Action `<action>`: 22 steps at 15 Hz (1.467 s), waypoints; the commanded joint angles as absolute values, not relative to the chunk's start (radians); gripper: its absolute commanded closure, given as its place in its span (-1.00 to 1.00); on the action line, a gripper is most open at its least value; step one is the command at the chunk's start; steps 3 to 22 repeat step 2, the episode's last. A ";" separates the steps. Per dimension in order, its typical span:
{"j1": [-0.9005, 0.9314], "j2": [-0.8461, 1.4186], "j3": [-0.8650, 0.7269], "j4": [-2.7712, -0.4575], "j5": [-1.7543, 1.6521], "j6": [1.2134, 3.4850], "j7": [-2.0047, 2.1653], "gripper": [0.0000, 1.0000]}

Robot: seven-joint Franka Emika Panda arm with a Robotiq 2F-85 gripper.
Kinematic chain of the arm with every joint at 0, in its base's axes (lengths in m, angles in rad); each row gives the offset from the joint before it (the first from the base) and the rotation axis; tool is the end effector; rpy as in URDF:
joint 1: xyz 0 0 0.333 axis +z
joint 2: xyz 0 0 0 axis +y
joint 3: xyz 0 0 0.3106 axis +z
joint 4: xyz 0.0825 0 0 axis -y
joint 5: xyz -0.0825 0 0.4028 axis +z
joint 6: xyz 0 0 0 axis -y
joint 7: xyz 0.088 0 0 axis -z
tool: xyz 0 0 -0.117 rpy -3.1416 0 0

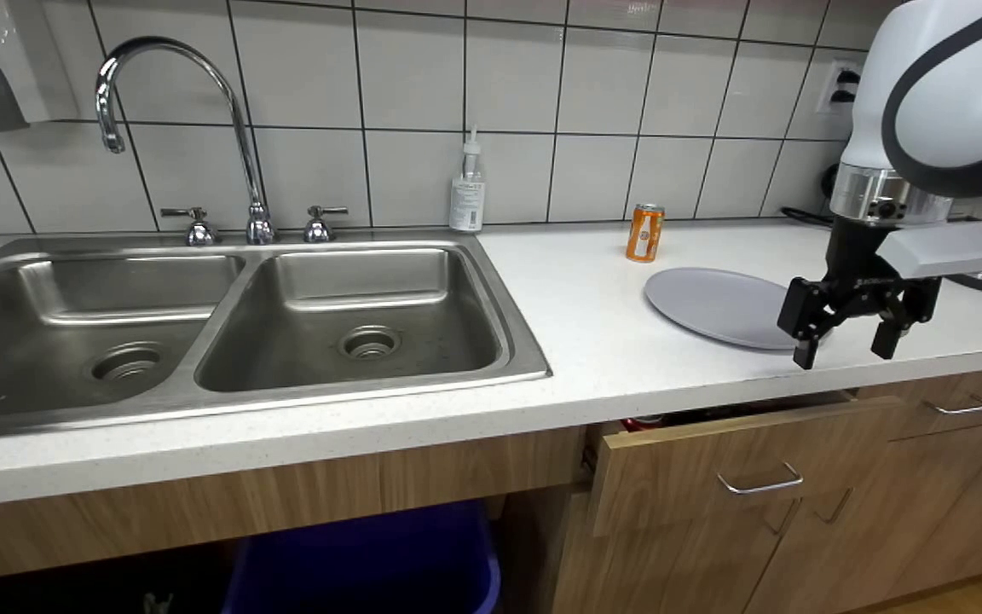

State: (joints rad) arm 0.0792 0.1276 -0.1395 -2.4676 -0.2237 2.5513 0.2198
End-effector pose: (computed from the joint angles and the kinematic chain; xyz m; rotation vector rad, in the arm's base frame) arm 0.4830 -0.0290 0.2090 2.9971 -0.1357 -0.0494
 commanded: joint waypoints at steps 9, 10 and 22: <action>0.051 0.127 -0.112 -2.466 -0.229 2.548 0.223 -1.00; 0.051 0.127 -0.112 -2.466 -0.229 2.548 0.223 -1.00; 0.051 0.127 -0.112 -2.466 -0.229 2.548 0.223 -1.00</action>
